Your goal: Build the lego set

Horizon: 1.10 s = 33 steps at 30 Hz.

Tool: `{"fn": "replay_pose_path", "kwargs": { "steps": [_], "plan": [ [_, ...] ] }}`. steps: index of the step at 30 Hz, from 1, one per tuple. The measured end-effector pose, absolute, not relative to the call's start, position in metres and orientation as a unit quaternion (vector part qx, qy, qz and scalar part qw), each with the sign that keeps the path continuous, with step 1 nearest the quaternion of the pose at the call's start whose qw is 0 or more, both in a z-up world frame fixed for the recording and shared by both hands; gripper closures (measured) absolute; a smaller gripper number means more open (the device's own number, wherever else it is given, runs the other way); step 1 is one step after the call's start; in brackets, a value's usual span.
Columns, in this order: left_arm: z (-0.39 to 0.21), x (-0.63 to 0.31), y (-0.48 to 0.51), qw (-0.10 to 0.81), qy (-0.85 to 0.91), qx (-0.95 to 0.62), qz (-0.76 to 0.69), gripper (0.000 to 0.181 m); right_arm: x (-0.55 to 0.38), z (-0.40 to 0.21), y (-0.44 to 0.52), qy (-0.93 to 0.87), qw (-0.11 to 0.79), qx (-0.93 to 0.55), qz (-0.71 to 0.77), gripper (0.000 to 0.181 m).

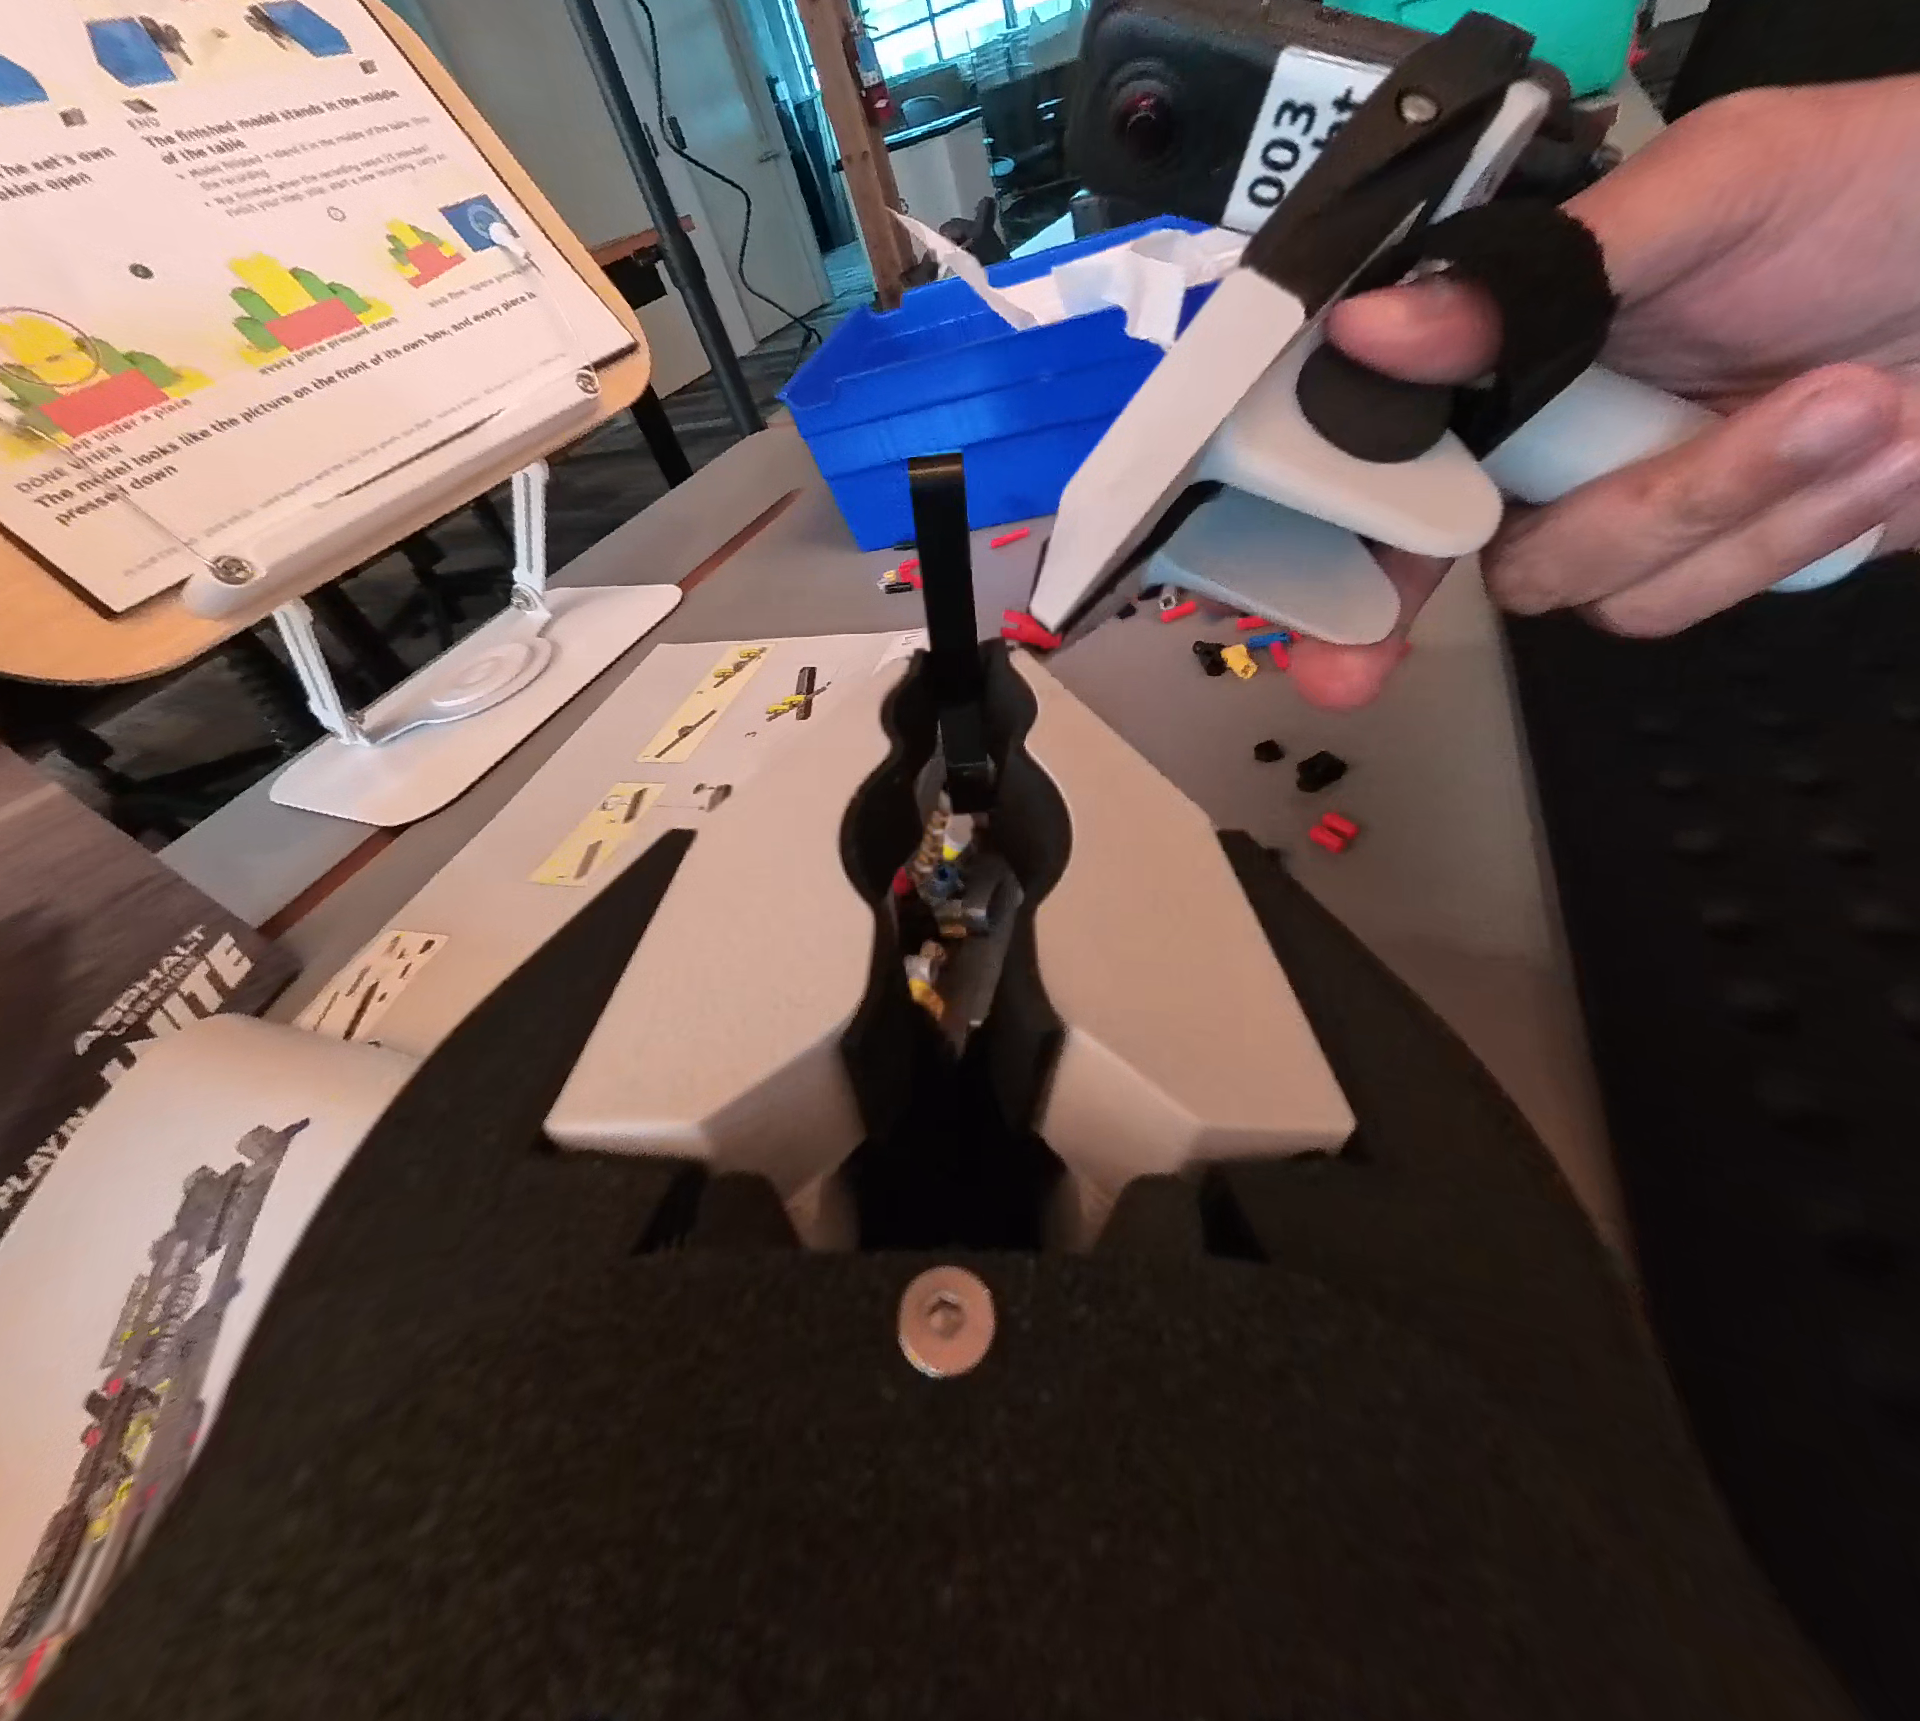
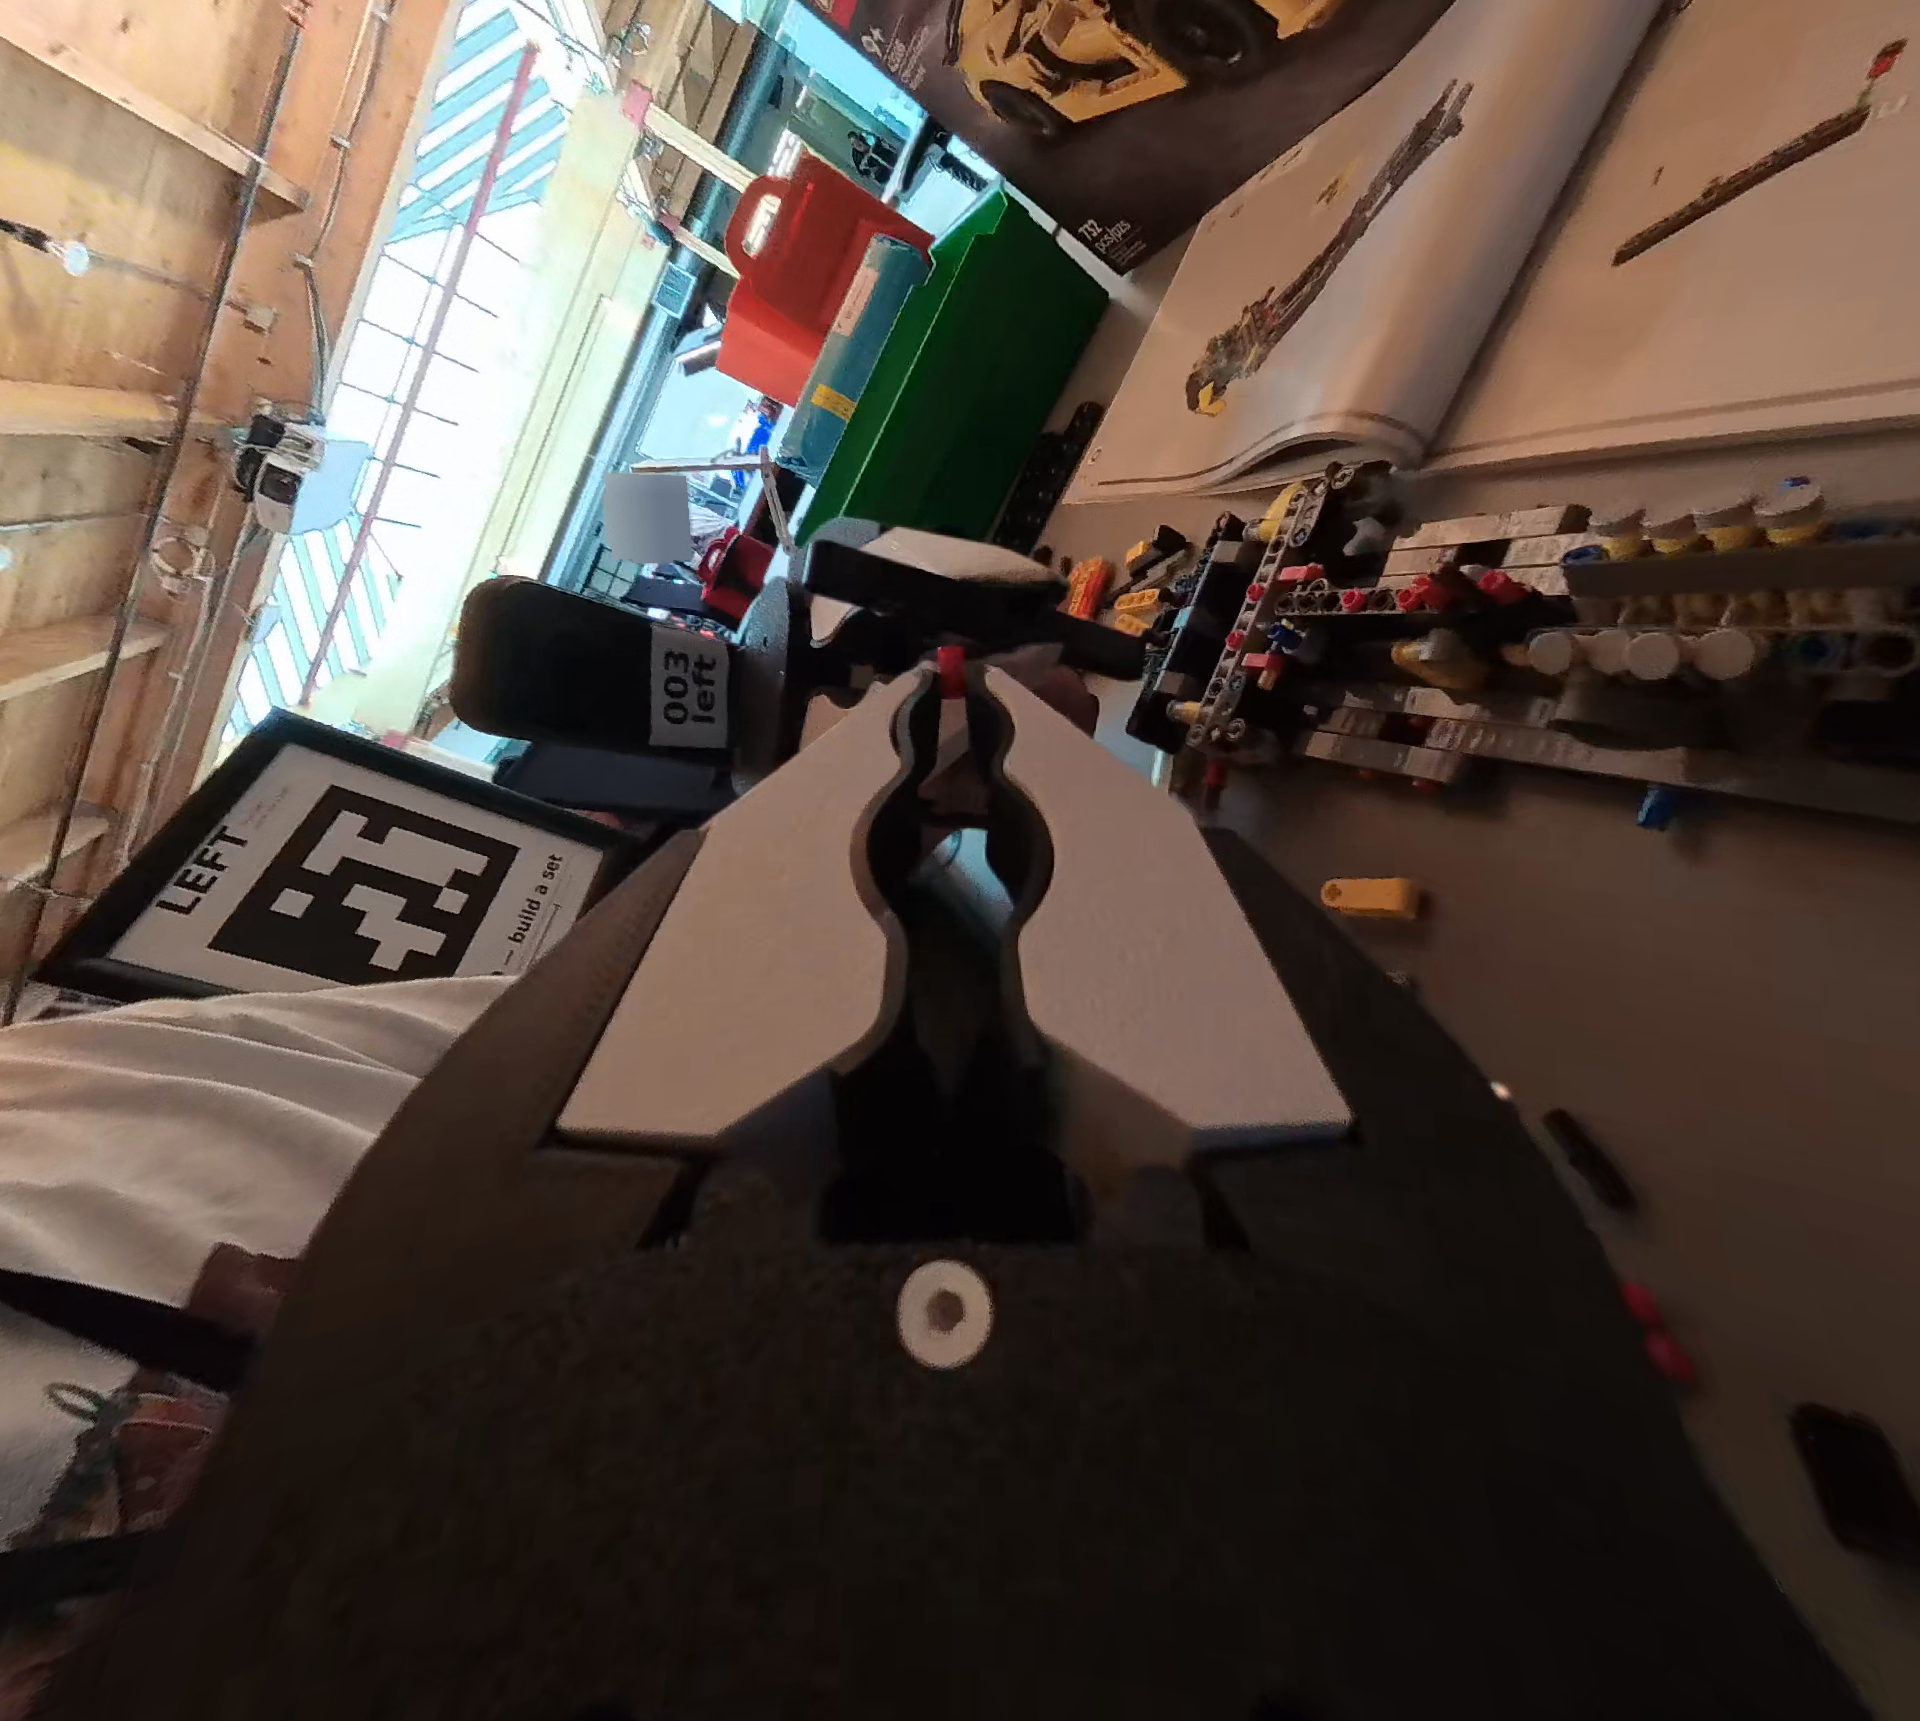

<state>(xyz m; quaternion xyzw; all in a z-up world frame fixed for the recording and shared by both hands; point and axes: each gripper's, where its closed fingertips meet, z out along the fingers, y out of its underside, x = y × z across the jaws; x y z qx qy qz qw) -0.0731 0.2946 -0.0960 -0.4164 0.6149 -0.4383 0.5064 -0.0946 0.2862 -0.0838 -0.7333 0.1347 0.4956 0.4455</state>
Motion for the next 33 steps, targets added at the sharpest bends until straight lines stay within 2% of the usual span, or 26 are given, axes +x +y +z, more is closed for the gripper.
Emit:
{"fn": "replay_pose_path", "kwargs": {
  "steps": [12,19,26,33],
  "plan": [
    [-0.099,-0.073,0.291,0.507,0.628,-0.409,-0.425,0.176,-0.094,-0.083,0.286,0.15,0.419,-0.75,0.49,0.177],
    [-0.1,-0.074,0.294,0.576,0.655,-0.361,-0.331,0.175,-0.094,-0.088,0.286,0.149,0.41,-0.775,0.457,0.177],
    [-0.097,-0.073,0.298,0.604,0.654,-0.35,-0.291,0.175,-0.093,-0.087,0.289,0.125,0.432,-0.799,0.399,0.177],
    [-0.099,-0.072,0.301,0.589,0.646,-0.38,-0.301,0.175,-0.09,-0.087,0.294,0.101,0.459,-0.816,0.336,0.178]
  ]
}}
